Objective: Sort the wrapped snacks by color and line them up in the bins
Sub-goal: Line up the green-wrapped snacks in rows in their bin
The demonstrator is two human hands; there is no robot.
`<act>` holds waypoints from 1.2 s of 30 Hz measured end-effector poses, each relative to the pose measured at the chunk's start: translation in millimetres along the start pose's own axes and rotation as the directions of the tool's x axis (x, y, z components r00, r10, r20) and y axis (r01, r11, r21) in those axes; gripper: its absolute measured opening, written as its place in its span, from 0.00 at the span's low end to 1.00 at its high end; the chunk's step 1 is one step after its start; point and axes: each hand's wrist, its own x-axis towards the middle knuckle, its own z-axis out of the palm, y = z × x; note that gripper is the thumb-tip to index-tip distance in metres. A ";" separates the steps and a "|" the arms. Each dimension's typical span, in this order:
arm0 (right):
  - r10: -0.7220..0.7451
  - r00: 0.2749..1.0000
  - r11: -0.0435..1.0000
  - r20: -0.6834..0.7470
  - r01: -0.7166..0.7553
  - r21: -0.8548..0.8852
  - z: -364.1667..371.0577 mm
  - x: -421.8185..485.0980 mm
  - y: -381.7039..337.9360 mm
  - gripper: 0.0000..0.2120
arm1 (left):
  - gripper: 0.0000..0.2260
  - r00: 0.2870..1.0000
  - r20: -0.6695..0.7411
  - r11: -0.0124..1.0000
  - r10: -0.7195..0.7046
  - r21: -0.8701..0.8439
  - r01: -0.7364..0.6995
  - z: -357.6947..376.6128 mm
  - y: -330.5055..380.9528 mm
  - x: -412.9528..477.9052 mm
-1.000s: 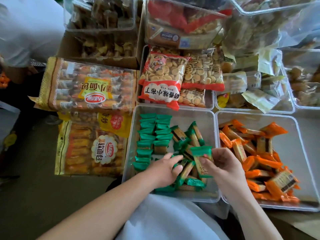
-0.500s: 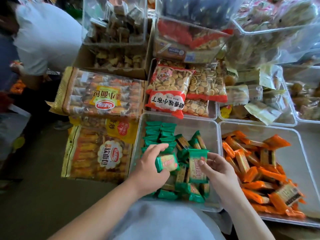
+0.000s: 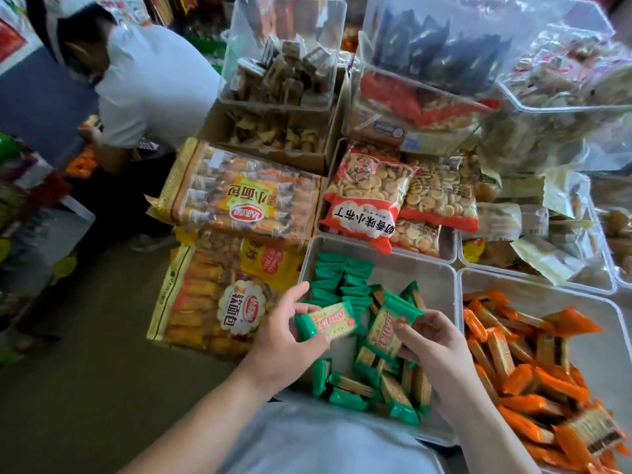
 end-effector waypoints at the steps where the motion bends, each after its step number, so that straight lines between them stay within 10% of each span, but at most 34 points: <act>1: -0.005 1.000 1.000 0.007 0.005 -0.001 0.1 0.2 -0.1 0.11 | 0.37 1.000 -0.015 1.000 0.003 0.005 -0.003 -1.8 -0.2 -0.2; 23: -0.085 0.993 0.794 0.080 0.117 -0.597 62.0 52.8 51.4 0.15 | 0.23 0.976 -0.210 0.998 -0.050 0.035 0.059 -19.1 -11.1 -29.0; 29: -0.097 0.994 0.831 0.058 0.113 -0.545 58.1 42.4 33.7 0.12 | 0.17 0.983 -0.101 0.988 -0.152 -0.013 0.152 -9.6 -9.0 -28.7; 36: -0.084 0.967 0.988 0.241 0.112 -0.107 47.0 -6.9 -16.2 0.11 | 0.17 0.993 0.012 0.989 -0.117 -0.094 0.118 16.1 -9.9 -15.0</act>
